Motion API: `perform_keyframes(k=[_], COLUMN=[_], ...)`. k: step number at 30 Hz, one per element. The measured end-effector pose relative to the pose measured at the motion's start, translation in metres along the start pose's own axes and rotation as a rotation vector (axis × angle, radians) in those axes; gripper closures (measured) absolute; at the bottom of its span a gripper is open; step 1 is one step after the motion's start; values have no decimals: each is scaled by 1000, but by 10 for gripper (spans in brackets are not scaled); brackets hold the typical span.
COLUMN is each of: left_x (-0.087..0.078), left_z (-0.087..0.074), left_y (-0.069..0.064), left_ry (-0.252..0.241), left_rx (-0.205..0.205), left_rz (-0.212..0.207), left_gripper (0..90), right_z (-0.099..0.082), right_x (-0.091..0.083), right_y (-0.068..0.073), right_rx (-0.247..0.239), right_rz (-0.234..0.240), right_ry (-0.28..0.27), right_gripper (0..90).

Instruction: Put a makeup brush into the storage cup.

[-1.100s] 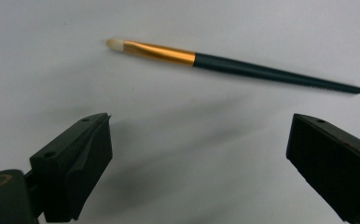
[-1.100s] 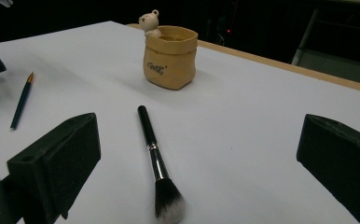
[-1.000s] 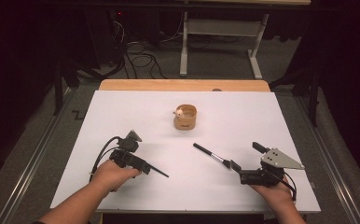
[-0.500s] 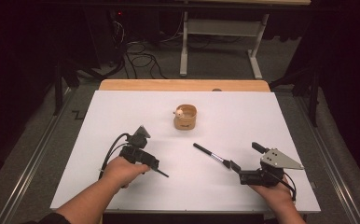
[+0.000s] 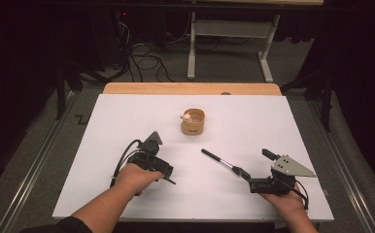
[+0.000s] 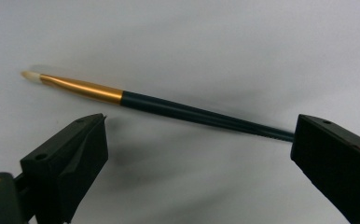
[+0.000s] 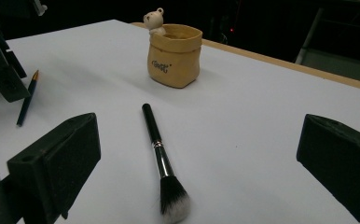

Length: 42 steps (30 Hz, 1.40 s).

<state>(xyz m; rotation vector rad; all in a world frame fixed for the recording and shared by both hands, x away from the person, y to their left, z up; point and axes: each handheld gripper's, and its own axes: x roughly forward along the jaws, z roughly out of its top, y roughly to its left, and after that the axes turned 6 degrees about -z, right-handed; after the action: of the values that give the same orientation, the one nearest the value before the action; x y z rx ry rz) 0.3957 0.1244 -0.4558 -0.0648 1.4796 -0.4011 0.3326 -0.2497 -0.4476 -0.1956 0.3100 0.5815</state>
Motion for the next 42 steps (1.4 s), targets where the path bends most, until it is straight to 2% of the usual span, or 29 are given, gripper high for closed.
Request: perform_keyframes(k=[4, 15, 19, 27, 34, 40, 42], left_x=[2, 6, 7, 9, 10, 11, 10], left_z=[2, 4, 6, 8, 6, 4, 3], left_y=[-6, -8, -8, -7, -9, -14, -14], left_ry=[-10, -8, -9, -14, -17, -10, -9], left_rx=[-3, -14, -30, -37, -23, 24, 34], left_rz=[11, 42, 25, 34, 57, 121, 126], left_gripper=[81, 125, 131, 149, 159, 228, 247], right_z=[0, -1, -1, -1, -1, -1, -1], right_x=[1, 1, 1, 2, 2, 2, 2], right_y=[0, 0, 0, 0, 0, 1, 1], right_rx=[-3, -16, -16, -21, -23, -20, -17], right_rz=[5, 8, 6, 7, 9, 8, 9], right_ry=[0, 5, 10, 10, 8, 10, 11], right_gripper=[1, 1, 1, 2, 1, 1, 1])
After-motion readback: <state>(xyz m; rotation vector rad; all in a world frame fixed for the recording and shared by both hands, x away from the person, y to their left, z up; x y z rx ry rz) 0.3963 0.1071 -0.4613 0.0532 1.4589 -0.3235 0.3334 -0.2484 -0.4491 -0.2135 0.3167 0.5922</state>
